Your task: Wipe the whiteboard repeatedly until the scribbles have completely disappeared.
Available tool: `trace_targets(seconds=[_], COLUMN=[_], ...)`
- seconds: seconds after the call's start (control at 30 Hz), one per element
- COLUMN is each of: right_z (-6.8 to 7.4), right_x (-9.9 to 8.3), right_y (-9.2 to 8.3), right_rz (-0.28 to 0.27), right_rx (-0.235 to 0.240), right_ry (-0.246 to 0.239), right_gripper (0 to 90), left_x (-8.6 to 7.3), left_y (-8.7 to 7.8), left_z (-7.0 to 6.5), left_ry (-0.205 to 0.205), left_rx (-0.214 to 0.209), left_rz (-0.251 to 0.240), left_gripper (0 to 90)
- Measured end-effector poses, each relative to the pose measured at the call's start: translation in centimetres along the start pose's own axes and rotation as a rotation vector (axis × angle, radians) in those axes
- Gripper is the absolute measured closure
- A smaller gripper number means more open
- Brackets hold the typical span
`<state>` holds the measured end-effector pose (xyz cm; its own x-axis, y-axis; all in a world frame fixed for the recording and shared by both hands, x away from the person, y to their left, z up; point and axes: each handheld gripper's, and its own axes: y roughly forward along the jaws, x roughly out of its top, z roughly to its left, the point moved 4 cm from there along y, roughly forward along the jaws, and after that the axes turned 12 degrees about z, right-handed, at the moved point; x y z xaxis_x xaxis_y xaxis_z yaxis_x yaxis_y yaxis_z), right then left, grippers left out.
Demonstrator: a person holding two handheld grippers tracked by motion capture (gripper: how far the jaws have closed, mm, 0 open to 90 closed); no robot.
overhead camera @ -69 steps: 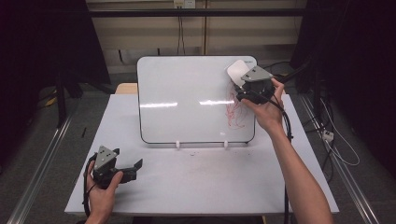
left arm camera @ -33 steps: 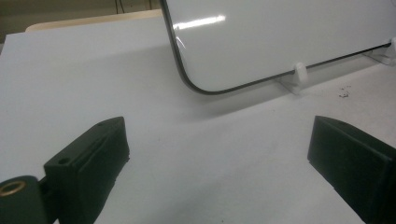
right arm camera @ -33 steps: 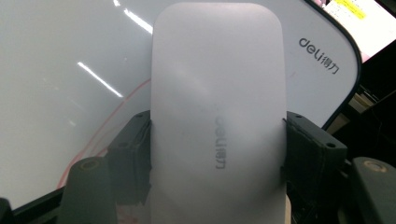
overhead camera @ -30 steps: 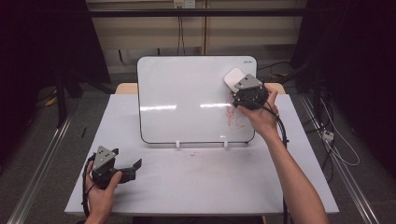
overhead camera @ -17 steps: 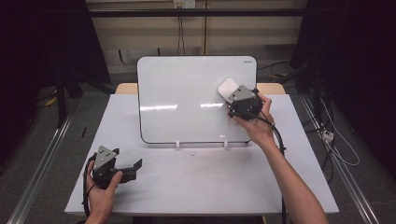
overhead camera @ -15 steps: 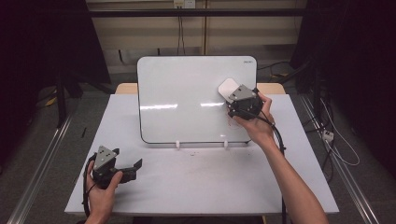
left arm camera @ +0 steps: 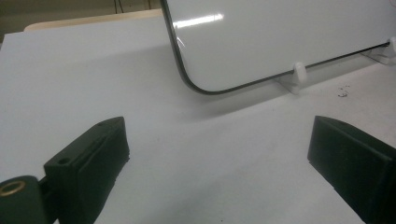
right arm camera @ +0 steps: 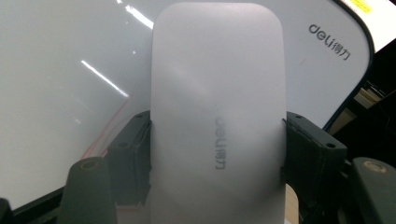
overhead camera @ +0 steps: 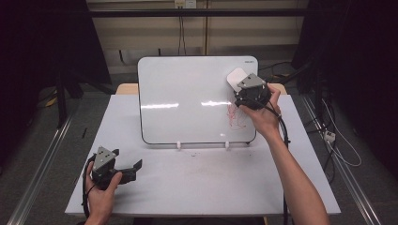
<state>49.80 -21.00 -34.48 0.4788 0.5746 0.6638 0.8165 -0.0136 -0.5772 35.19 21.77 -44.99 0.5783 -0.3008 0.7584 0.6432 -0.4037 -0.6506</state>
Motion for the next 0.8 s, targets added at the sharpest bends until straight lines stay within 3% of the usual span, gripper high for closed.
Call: trace_targets(seconds=[0.23,0.73,0.8], right_z=[-1.3,-0.4,0.3], right_x=[0.8,0.6,0.6], right_y=[0.1,0.0,0.0], right_rz=[0.002,-0.003,-0.004], right_rx=[-0.011,-0.024,-0.012], right_ry=[0.030,0.021,0.003], right_gripper=[31.6,31.6,31.6], left_x=[0.0,0.0,0.1], left_y=[0.0,0.2,0.2], left_z=[0.1,-0.1,-0.2], left_ry=[-0.007,-0.001,0.002], left_rx=[-0.001,0.002,0.001], left_rz=[-0.002,0.005,0.004], left_gripper=[5.1,5.1,5.1])
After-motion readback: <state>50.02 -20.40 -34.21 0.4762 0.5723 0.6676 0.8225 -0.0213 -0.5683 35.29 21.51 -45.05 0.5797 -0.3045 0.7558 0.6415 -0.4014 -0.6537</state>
